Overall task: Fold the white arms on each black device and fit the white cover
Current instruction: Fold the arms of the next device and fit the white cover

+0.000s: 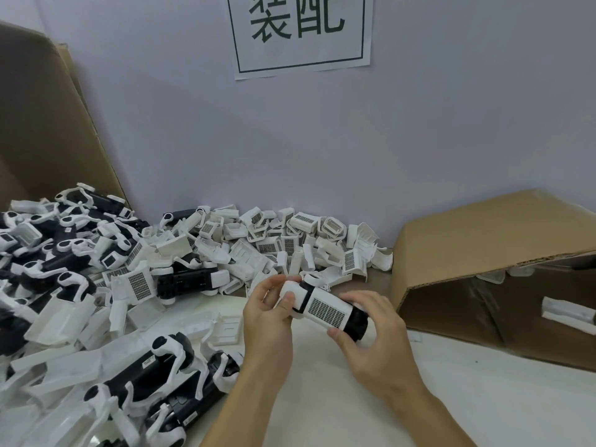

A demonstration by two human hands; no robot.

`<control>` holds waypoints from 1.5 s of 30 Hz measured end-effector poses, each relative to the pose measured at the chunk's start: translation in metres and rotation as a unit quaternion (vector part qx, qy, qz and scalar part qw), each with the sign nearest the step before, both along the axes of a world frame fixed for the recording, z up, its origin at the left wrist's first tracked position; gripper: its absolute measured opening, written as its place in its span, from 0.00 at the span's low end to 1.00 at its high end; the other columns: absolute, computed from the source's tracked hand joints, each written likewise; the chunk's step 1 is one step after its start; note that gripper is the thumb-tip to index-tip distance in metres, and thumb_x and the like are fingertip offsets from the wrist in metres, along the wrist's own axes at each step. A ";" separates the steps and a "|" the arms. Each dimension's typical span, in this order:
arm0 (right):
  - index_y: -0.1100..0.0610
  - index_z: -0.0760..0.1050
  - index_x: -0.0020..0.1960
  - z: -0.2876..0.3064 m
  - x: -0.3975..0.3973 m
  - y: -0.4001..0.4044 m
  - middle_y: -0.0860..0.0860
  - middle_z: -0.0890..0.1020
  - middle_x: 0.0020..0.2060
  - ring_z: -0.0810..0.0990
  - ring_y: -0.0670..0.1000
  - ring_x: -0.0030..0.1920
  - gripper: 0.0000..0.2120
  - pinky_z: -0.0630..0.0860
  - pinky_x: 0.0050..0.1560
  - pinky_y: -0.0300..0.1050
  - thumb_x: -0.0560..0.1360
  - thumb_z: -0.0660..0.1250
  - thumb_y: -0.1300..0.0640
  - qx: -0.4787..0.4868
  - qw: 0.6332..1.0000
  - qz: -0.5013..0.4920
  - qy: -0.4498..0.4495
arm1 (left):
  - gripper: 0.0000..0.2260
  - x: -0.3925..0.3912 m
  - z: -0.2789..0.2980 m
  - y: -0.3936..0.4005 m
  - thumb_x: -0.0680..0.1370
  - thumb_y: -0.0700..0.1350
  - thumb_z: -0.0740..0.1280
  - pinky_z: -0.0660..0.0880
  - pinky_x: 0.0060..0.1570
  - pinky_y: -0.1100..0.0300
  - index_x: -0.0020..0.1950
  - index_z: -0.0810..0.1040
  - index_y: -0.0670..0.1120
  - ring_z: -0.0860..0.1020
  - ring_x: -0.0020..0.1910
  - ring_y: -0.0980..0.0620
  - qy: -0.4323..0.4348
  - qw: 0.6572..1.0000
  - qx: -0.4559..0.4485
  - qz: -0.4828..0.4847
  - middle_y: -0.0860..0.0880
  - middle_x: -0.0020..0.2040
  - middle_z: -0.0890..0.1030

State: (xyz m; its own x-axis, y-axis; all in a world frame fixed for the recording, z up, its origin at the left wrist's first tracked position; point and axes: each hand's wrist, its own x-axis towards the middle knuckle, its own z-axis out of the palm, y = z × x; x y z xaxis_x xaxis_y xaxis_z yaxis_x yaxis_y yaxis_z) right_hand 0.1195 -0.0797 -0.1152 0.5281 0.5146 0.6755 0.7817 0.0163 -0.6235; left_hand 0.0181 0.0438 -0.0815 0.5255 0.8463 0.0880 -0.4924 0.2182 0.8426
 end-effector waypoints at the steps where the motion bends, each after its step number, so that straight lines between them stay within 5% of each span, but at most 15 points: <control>1: 0.49 0.77 0.59 0.000 -0.001 0.001 0.40 0.78 0.53 0.76 0.45 0.58 0.21 0.73 0.56 0.36 0.68 0.76 0.51 0.005 1.000 -0.002 -0.015 | 0.11 0.000 0.000 0.000 0.80 0.27 0.60 0.78 0.52 0.49 0.51 0.77 0.40 0.82 0.52 0.43 -0.006 1.000 -0.004 -0.001 0.43 0.49 0.85; 3: 0.50 0.78 0.58 0.000 -0.004 0.001 0.42 0.79 0.52 0.78 0.45 0.55 0.19 0.75 0.52 0.33 0.69 0.76 0.49 0.024 1.000 -0.002 -0.015 | 0.07 -0.001 0.000 0.001 0.79 0.31 0.64 0.77 0.52 0.51 0.52 0.79 0.41 0.82 0.50 0.43 0.005 1.000 0.007 0.012 0.43 0.47 0.86; 6: 0.47 0.80 0.51 0.004 -0.013 0.003 0.41 0.83 0.46 0.82 0.45 0.48 0.15 0.79 0.40 0.34 0.69 0.72 0.40 0.073 0.990 0.019 0.123 | 0.11 -0.002 -0.001 0.002 0.73 0.46 0.72 0.75 0.49 0.53 0.53 0.83 0.45 0.79 0.46 0.45 0.041 0.997 0.052 0.024 0.45 0.40 0.84; 10: 0.53 0.82 0.42 0.009 -0.011 0.004 0.50 0.83 0.34 0.80 0.49 0.36 0.12 0.76 0.36 0.46 0.72 0.74 0.44 0.118 0.952 0.037 0.279 | 0.11 -0.004 -0.004 -0.001 0.70 0.56 0.71 0.74 0.43 0.73 0.51 0.84 0.59 0.82 0.47 0.64 0.096 0.978 0.180 -0.044 0.60 0.45 0.86; 14: 0.55 0.82 0.36 0.015 -0.009 0.000 0.62 0.79 0.32 0.77 0.53 0.29 0.18 0.74 0.27 0.43 0.73 0.69 0.41 0.093 0.911 0.101 0.389 | 0.17 -0.002 -0.006 -0.002 0.68 0.57 0.73 0.81 0.46 0.60 0.54 0.79 0.56 0.84 0.44 0.59 0.119 0.980 0.157 -0.023 0.55 0.43 0.85; 19: 0.59 0.81 0.47 0.018 -0.010 0.002 0.60 0.84 0.40 0.85 0.58 0.37 0.24 0.76 0.32 0.47 0.74 0.63 0.38 0.024 0.909 0.126 0.396 | 0.10 0.002 -0.007 -0.001 0.73 0.54 0.72 0.78 0.35 0.68 0.52 0.80 0.55 0.83 0.43 0.61 0.111 0.983 0.138 0.049 0.60 0.41 0.84; 23: 0.47 0.80 0.55 0.020 -0.009 0.001 0.50 0.82 0.50 0.82 0.52 0.52 0.18 0.79 0.48 0.48 0.76 0.64 0.36 -0.060 0.927 0.123 0.349 | 0.08 0.004 -0.010 0.001 0.77 0.51 0.71 0.80 0.36 0.62 0.54 0.81 0.50 0.84 0.43 0.53 0.130 0.981 0.114 0.083 0.50 0.45 0.85; 25: 0.42 0.78 0.54 0.024 -0.007 0.001 0.44 0.81 0.51 0.80 0.49 0.51 0.10 0.76 0.46 0.39 0.77 0.65 0.40 -0.106 0.943 0.098 0.298 | 0.09 0.004 -0.011 0.004 0.78 0.52 0.70 0.80 0.34 0.61 0.54 0.80 0.48 0.84 0.39 0.53 0.137 0.982 0.083 0.104 0.46 0.47 0.84; 27: 0.38 0.76 0.52 0.030 -0.003 -0.001 0.43 0.81 0.51 0.82 0.51 0.49 0.04 0.79 0.47 0.43 0.78 0.67 0.44 -0.155 0.945 0.093 0.272 | 0.10 0.005 -0.013 0.006 0.77 0.52 0.71 0.78 0.31 0.63 0.53 0.79 0.48 0.83 0.34 0.54 0.135 0.981 0.063 0.121 0.45 0.46 0.84; 31: 0.44 0.80 0.58 0.037 0.004 -0.007 0.50 0.83 0.50 0.84 0.52 0.48 0.11 0.83 0.50 0.52 0.76 0.71 0.47 -0.163 0.928 0.119 0.312 | 0.10 0.006 -0.012 0.007 0.78 0.51 0.71 0.80 0.35 0.62 0.53 0.79 0.45 0.85 0.36 0.53 0.118 0.984 0.075 0.110 0.43 0.47 0.84; 34: 0.49 0.81 0.58 0.032 0.005 -0.008 0.54 0.85 0.49 0.85 0.53 0.48 0.10 0.84 0.50 0.49 0.79 0.69 0.49 -0.110 0.906 0.133 0.387 | 0.09 0.007 -0.013 0.005 0.83 0.49 0.63 0.79 0.48 0.53 0.51 0.81 0.47 0.83 0.38 0.60 0.102 0.986 0.086 0.100 0.45 0.52 0.82; 38: 0.52 0.82 0.48 0.026 0.004 -0.001 0.54 0.83 0.42 0.82 0.55 0.41 0.09 0.77 0.39 0.45 0.79 0.66 0.51 -0.064 0.846 0.109 0.518 | 0.12 0.004 -0.019 0.000 0.85 0.47 0.56 0.73 0.56 0.57 0.59 0.78 0.54 0.76 0.50 0.71 0.131 0.959 0.160 0.196 0.54 0.60 0.79; 41: 0.57 0.80 0.48 0.038 0.003 0.006 0.55 0.82 0.35 0.78 0.52 0.29 0.08 0.69 0.27 0.39 0.79 0.63 0.55 0.018 0.768 0.117 0.629 | 0.14 0.002 -0.022 0.002 0.84 0.44 0.54 0.72 0.64 0.45 0.62 0.77 0.52 0.73 0.63 0.55 0.148 0.944 0.160 0.246 0.53 0.64 0.75; 43: 0.59 0.78 0.45 0.061 0.009 0.009 0.56 0.81 0.35 0.78 0.53 0.28 0.07 0.72 0.27 0.40 0.77 0.61 0.60 0.118 0.719 0.161 0.666 | 0.14 0.002 -0.022 0.000 0.83 0.43 0.54 0.71 0.66 0.41 0.62 0.77 0.54 0.72 0.66 0.48 0.166 0.944 0.145 0.245 0.54 0.64 0.73; 45: 0.57 0.73 0.42 0.097 0.027 0.005 0.54 0.78 0.32 0.74 0.51 0.27 0.08 0.69 0.32 0.39 0.76 0.56 0.63 0.231 0.708 0.196 0.638 | 0.14 0.003 -0.024 -0.001 0.84 0.43 0.54 0.72 0.64 0.44 0.61 0.78 0.54 0.73 0.65 0.46 0.172 0.947 0.128 0.237 0.55 0.64 0.72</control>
